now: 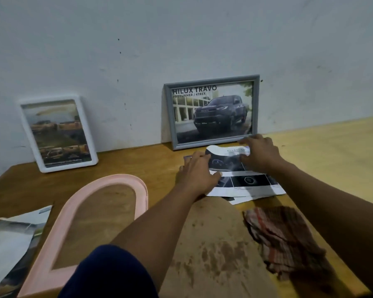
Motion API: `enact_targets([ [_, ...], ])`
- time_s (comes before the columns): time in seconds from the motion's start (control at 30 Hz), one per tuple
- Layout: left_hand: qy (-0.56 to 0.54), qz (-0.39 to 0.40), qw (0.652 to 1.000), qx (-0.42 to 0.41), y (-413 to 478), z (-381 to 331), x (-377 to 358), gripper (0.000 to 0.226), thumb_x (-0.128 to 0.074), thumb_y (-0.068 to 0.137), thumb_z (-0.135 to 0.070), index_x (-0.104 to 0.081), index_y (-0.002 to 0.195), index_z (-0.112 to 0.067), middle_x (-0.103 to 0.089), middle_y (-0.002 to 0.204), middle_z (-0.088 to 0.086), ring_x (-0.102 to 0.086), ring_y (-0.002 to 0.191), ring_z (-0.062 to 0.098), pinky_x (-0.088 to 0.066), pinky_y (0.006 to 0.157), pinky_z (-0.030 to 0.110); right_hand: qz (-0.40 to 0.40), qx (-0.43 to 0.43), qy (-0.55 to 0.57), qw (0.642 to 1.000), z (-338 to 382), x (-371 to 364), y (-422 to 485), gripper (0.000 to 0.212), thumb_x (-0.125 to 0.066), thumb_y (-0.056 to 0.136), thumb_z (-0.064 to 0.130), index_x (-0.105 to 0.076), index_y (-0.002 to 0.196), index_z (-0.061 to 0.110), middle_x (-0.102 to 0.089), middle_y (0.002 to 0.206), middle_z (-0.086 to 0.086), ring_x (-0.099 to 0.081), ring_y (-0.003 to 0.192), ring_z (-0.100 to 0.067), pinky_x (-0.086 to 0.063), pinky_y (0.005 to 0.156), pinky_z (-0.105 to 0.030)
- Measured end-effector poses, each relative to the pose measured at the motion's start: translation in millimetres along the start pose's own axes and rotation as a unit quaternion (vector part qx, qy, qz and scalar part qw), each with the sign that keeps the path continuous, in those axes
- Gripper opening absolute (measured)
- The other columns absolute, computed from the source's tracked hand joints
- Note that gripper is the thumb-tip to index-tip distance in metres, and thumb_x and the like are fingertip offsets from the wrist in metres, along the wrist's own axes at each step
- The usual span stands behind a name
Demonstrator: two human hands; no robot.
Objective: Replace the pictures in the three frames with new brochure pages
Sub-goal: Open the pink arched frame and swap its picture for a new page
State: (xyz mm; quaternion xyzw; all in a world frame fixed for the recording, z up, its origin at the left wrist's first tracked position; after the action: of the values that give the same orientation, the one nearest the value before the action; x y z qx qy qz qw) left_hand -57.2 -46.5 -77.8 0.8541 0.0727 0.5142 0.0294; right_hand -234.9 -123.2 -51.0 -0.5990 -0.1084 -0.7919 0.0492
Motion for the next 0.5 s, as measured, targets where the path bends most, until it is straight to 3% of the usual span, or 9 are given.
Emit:
enact_targets([
  [0.07,0.071,0.002,0.997,-0.002,-0.3,-4.2,-7.0,0.068,-0.062,0.091,-0.06,-0.046,0.149,-0.028,-0.038,0.154,-0.003,-0.034,0.139,0.027,-0.035,0.112,0.046,0.05,0.03,-0.024,0.998,-0.5,-18.0,-4.9,0.05,-0.061,0.089,0.057,-0.057,0.133,0.033,-0.046,0.149,-0.007,-0.038,0.136,-0.035,-0.035,0.11,-0.056],
  [0.17,0.108,0.007,0.994,0.012,-0.5,-7.5,-10.9,0.064,-0.051,0.091,-0.069,-0.05,0.144,-0.032,-0.038,0.154,0.003,-0.03,0.14,0.03,-0.03,0.113,0.047,0.074,0.046,-0.04,0.995,-2.3,-27.0,-12.7,0.043,-0.052,0.096,0.051,-0.056,0.134,0.031,-0.048,0.147,-0.006,-0.041,0.134,-0.034,-0.038,0.108,-0.056],
  [0.33,0.107,0.029,0.994,-0.022,-6.2,-4.7,-13.1,0.053,-0.045,0.098,-0.06,-0.046,0.146,-0.037,-0.036,0.153,0.001,-0.029,0.14,0.03,-0.027,0.11,0.047,0.044,0.041,-0.083,0.995,-3.6,-21.7,-10.3,0.044,-0.05,0.099,0.028,-0.049,0.142,0.037,-0.042,0.152,-0.005,-0.032,0.142,-0.036,-0.027,0.111,-0.061],
  [0.5,0.123,0.053,0.99,-0.031,-13.0,3.1,-5.6,0.057,-0.041,0.099,-0.062,-0.039,0.151,-0.039,-0.035,0.157,0.002,-0.025,0.143,0.028,-0.025,0.113,0.047,0.091,0.043,-0.061,0.993,5.9,-33.9,-12.9,0.043,-0.041,0.102,0.034,-0.043,0.145,0.033,-0.042,0.152,-0.005,-0.033,0.141,-0.035,-0.025,0.111,-0.063],
])
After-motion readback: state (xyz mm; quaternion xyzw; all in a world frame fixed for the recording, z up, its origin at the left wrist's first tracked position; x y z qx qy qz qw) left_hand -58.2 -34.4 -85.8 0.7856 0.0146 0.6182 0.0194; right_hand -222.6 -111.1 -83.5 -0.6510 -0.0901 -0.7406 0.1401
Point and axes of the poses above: each hand's wrist, its own y-axis towards the middle knuckle, its own x-axis out of the back of the hand, z = x × y, the point moved 6 cm from there along y, towards the middle knuckle
